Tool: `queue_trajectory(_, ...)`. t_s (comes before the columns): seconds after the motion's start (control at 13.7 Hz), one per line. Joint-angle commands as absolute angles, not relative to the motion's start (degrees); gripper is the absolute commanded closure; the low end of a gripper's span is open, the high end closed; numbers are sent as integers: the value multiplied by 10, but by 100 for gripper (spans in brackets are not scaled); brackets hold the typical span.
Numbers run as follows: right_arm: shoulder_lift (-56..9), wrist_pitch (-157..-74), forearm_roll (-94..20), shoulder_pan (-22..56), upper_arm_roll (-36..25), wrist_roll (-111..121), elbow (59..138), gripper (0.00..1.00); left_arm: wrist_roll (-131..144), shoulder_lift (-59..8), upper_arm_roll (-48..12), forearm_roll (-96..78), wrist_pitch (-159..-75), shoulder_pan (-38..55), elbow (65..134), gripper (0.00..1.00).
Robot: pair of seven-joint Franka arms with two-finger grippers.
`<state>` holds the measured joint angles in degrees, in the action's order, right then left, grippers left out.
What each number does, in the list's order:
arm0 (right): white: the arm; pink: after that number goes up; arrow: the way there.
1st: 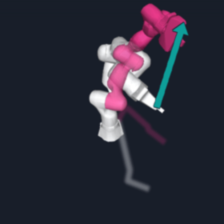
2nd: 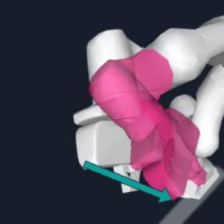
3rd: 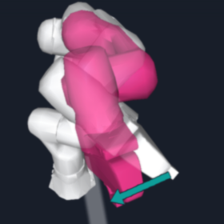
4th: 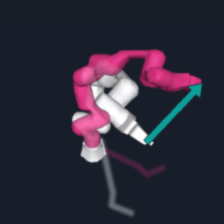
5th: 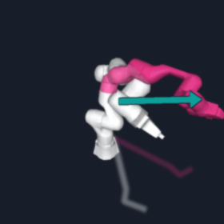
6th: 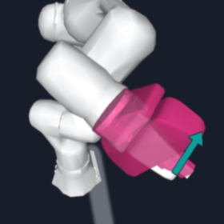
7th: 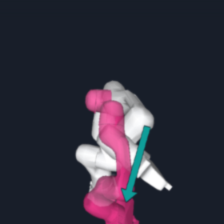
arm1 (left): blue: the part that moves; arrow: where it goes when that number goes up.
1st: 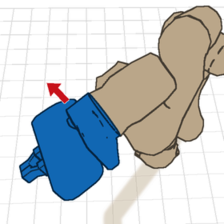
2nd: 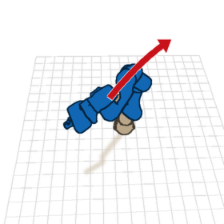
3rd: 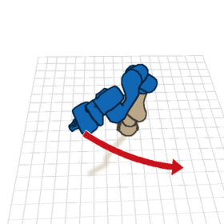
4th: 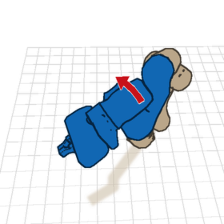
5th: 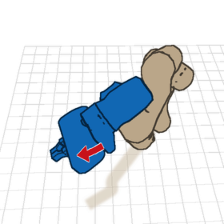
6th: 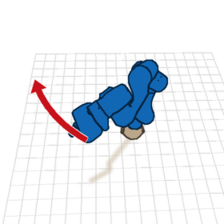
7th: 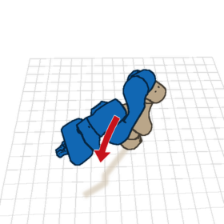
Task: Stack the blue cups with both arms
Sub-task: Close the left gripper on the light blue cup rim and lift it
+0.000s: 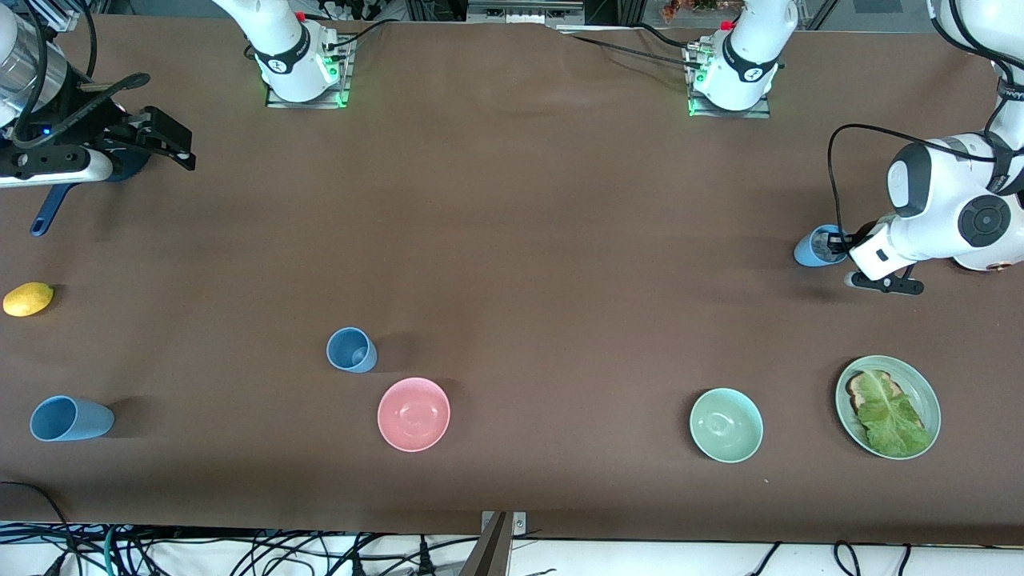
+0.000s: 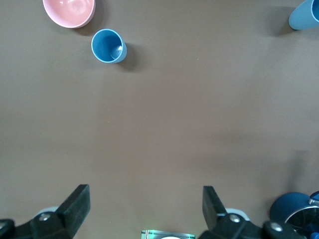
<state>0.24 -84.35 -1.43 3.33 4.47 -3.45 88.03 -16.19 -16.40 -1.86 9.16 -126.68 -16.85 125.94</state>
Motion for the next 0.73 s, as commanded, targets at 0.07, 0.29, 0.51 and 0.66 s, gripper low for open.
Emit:
queue_trajectory(0.07, 9, -848, -14, 33, 45, -40, 886, 0, -163, -163, -43, 69, -1160, -168, 1178, 100)
queue_trajectory(0.29, 9, -848, -14, 33, 45, -40, 886, 0, -136, -167, -103, 33, -1040, -164, 1077, 100)
queue_trajectory(0.51, 9, -848, -14, 33, 45, -38, 886, 0, -7, -167, -181, 33, -1029, -134, 1051, 100)
queue_trajectory(0.66, 9, -848, -13, 33, 44, -38, 886, 0, 103, -186, -211, 33, -1032, -69, 1030, 100)
